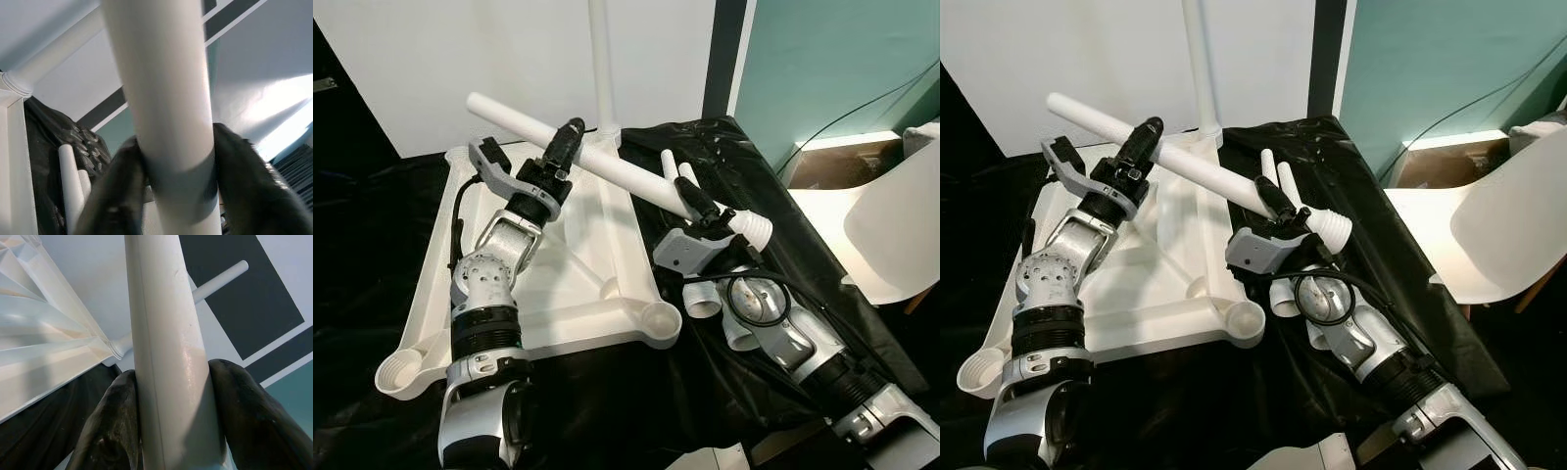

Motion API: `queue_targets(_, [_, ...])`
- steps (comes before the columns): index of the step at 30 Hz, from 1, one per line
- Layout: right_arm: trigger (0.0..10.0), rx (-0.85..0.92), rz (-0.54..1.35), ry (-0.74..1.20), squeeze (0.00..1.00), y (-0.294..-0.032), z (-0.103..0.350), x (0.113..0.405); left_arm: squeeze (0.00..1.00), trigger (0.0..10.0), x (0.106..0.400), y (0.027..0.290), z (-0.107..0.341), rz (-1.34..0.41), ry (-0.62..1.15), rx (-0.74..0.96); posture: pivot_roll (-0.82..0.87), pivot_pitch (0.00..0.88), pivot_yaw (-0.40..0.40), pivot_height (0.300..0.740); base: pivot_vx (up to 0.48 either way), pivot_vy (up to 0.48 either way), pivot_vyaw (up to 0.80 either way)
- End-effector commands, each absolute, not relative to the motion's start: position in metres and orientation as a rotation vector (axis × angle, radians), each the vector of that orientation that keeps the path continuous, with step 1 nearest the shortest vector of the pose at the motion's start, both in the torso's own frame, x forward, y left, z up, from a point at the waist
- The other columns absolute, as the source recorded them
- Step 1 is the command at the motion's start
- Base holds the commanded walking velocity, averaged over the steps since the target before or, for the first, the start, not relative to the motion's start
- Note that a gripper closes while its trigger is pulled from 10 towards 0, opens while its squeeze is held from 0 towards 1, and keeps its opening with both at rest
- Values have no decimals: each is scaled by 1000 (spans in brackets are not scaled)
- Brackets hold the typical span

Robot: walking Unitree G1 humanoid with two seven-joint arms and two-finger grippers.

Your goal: Building children table

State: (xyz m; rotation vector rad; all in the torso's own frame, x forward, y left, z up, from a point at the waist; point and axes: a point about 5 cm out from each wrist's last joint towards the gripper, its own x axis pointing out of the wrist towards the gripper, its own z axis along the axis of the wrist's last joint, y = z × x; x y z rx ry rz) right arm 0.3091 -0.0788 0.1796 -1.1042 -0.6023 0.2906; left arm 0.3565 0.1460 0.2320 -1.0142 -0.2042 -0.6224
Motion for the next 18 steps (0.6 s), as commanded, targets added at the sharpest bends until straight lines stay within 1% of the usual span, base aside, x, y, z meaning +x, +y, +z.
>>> queue_targets(1, [10000,-1122,317,-586,0,-76,174,309,0,0,350,143,245,-708,-290,-980,-37,0,74,740,0,0,0])
queue_targets(6, [10000,-1121,316,-599,0,-76,176,310,0,0,346,143,246,-738,-328,-980,-37,0,74,740,0,0,0])
queue_targets(9, [10000,-1093,326,-580,0,-76,176,311,0,0,344,144,247,-748,-338,-977,-37,0,74,740,0,0,0])
queue_targets(10, [10000,-1021,329,-530,0,-77,178,313,0,0,344,144,246,-753,-338,-971,-36,0,73,740,0,0,0])
queue_targets(12, [10000,-1021,329,-530,0,-77,178,313,0,0,344,144,246,-753,-338,-971,-36,0,73,740,0,0,0])
queue_targets(13, [10000,-890,354,-440,1000,-78,180,315,0,0,343,144,246,-762,-337,-955,-36,0,73,740,0,0,0])
queue_targets(14, [10000,-735,400,-302,1000,-78,182,319,0,0,341,142,246,-779,-335,-930,-37,0,70,740,0,0,0])
queue_targets(16, [10000,-735,400,-302,1000,-78,182,319,0,0,341,142,246,-779,-335,-930,-37,0,70,740,0,0,0])
queue_targets(17, [10000,-605,464,-200,1000,-77,185,321,0,0,339,140,246,-796,-335,-910,-38,0,70,740,0,0,0])
queue_targets(18, [10000,-515,518,-136,918,-75,191,321,0,0,338,138,246,-810,-336,-894,-39,0,68,740,0,0,0])
